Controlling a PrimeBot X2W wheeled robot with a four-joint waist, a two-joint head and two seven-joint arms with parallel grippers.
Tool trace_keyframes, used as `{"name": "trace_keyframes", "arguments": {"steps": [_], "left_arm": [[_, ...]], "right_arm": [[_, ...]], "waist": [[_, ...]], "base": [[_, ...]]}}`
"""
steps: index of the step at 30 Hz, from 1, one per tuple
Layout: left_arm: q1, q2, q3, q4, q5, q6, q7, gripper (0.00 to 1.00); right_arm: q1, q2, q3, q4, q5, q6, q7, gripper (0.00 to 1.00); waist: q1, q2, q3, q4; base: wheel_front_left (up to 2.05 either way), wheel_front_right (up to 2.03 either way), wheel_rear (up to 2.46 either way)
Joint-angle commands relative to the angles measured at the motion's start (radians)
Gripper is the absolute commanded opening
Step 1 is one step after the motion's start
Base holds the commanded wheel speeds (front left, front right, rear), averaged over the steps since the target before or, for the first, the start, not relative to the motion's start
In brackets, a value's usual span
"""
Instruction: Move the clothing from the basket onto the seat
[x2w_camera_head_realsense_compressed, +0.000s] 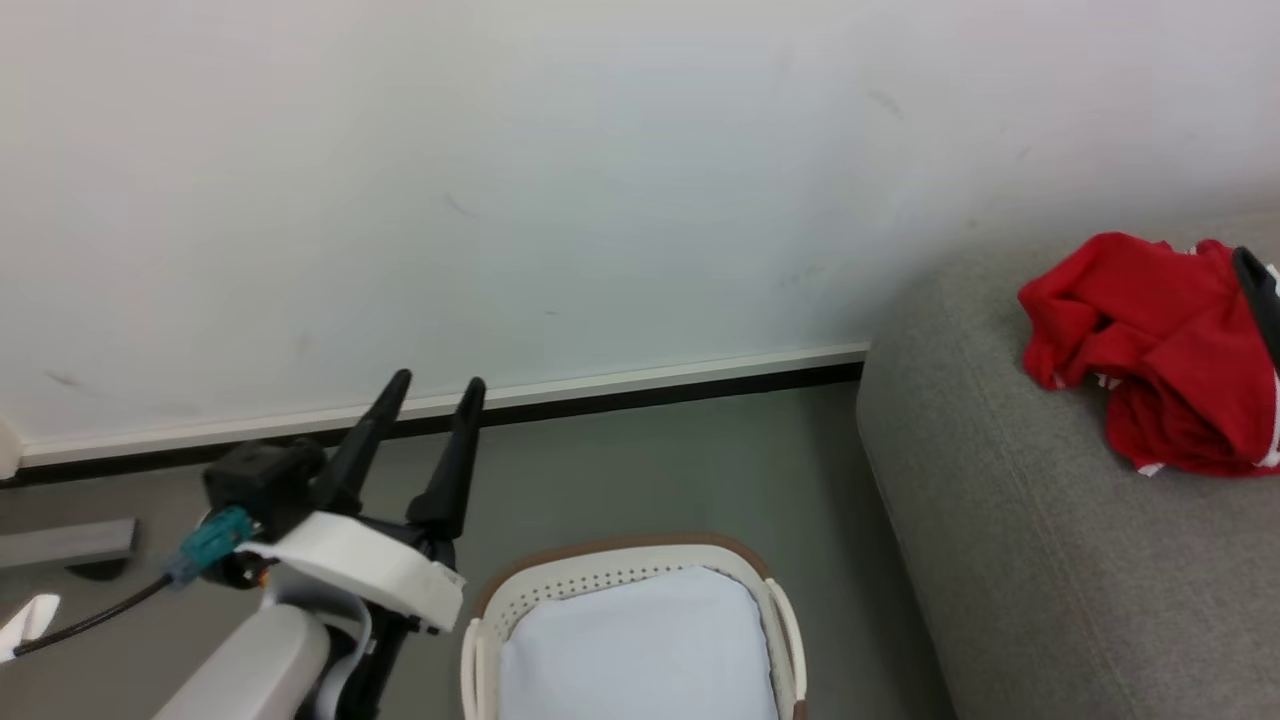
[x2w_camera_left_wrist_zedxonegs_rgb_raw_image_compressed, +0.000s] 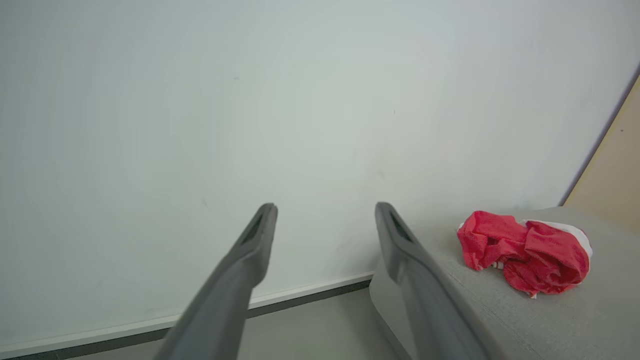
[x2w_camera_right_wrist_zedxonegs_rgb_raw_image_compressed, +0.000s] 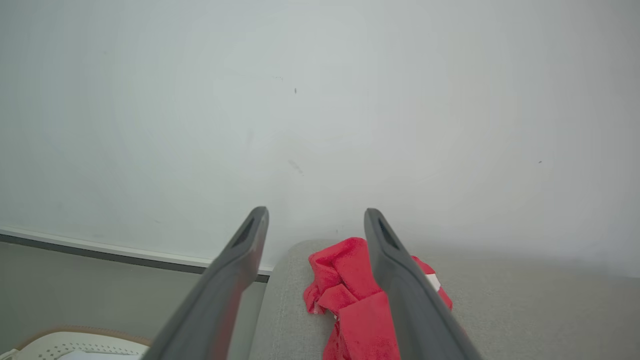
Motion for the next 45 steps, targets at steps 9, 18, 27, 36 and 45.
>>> {"name": "trace_keyframes", "arguments": {"steps": [9, 18, 27, 36, 45], "left_arm": [[0.194, -0.026, 0.201, -0.021, 0.049, 0.040, 0.000, 1.00], [0.373, -0.148, 0.404, -0.024, 0.175, 0.023, 0.000, 1.00], [0.453, -0.266, 0.519, -0.004, 0.371, -0.078, 0.000, 1.00], [0.462, -0.346, 0.605, 0.032, 0.462, -0.164, 0.000, 1.00], [0.449, -0.376, 0.647, 0.052, 0.510, -0.204, 0.000, 1.00]], "right_arm": [[0.239, 0.182, -0.155, -0.103, -0.096, -0.002, -0.170, 1.00], [0.477, 0.389, -0.219, -0.123, -0.184, -0.002, -0.361, 1.00], [0.578, 0.478, -0.150, -0.074, -0.265, -0.002, -0.454, 1.00], [0.557, 0.533, -0.122, -0.048, -0.309, -0.002, -0.460, 1.00], [0.541, 0.547, -0.139, -0.036, -0.325, -0.002, -0.460, 1.00]], "waist": [[0.0003, 0.0000, -0.072, 0.115], [0.0003, 0.0000, -0.085, 0.144], [0.0003, 0.0000, -0.080, 0.139], [0.0003, 0.0000, -0.083, 0.124], [0.0003, 0.0000, -0.079, 0.115]], "base": [[0.00, 0.00, 0.00], [0.00, 0.00, 0.00], [0.00, 0.00, 0.00], [0.00, 0.00, 0.00], [0.00, 0.00, 0.00]]}}
